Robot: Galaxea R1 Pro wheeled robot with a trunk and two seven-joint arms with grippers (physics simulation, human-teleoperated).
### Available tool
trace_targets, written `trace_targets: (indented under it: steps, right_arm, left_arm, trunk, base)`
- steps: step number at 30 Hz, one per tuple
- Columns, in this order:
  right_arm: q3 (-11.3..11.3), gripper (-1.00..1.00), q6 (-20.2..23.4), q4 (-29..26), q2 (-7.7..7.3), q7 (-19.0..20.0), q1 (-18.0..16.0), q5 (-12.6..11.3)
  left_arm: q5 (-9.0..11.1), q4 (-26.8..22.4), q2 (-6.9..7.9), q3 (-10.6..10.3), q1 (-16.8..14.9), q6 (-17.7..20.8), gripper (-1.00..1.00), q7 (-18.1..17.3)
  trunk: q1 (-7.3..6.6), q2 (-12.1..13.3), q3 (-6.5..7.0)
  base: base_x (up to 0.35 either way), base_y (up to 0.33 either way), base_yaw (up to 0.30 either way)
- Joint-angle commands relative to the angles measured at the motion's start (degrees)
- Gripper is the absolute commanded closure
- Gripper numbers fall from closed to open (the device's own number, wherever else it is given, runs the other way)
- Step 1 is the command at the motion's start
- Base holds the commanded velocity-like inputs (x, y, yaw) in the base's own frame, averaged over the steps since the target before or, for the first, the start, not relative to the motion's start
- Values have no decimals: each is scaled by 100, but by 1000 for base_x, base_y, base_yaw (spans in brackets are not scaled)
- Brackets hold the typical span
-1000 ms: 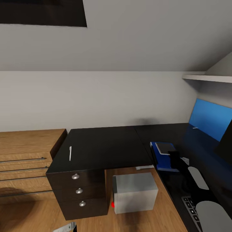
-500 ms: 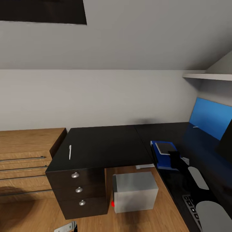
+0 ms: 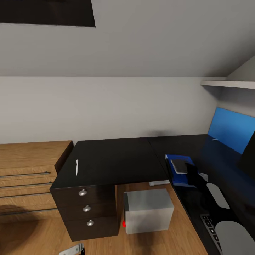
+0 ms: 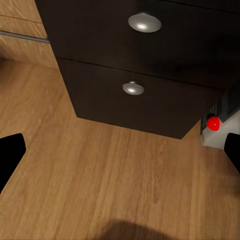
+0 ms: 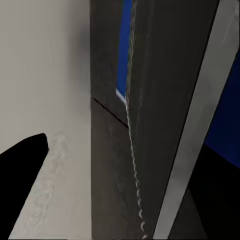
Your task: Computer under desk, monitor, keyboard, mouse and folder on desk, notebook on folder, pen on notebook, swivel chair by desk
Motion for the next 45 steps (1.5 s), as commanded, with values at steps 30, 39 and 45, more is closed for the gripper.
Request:
trace_targets:
  steps: [30,39,45]
  right_arm:
    - [-12,-100,60,-12,-22,-32,-3,-64]
    - [-12,-100,54,-16,-16,-25,-3,-64]
    - [-12,-100,45,-19,-11,-27,-3,-55]
  left_arm:
    - [49,31,13,3,1,24,-100,-16]
    - [54,49,13,4,1,24,-100,-15]
    - [54,71,13,4,1,26,-100,-11]
  trunk:
    - [-132,238,103]
    - [-329,598,265]
    - [-461,839,372]
  base:
    - [-42,-28,0]
    - [0,0,0]
    - [0,0,0]
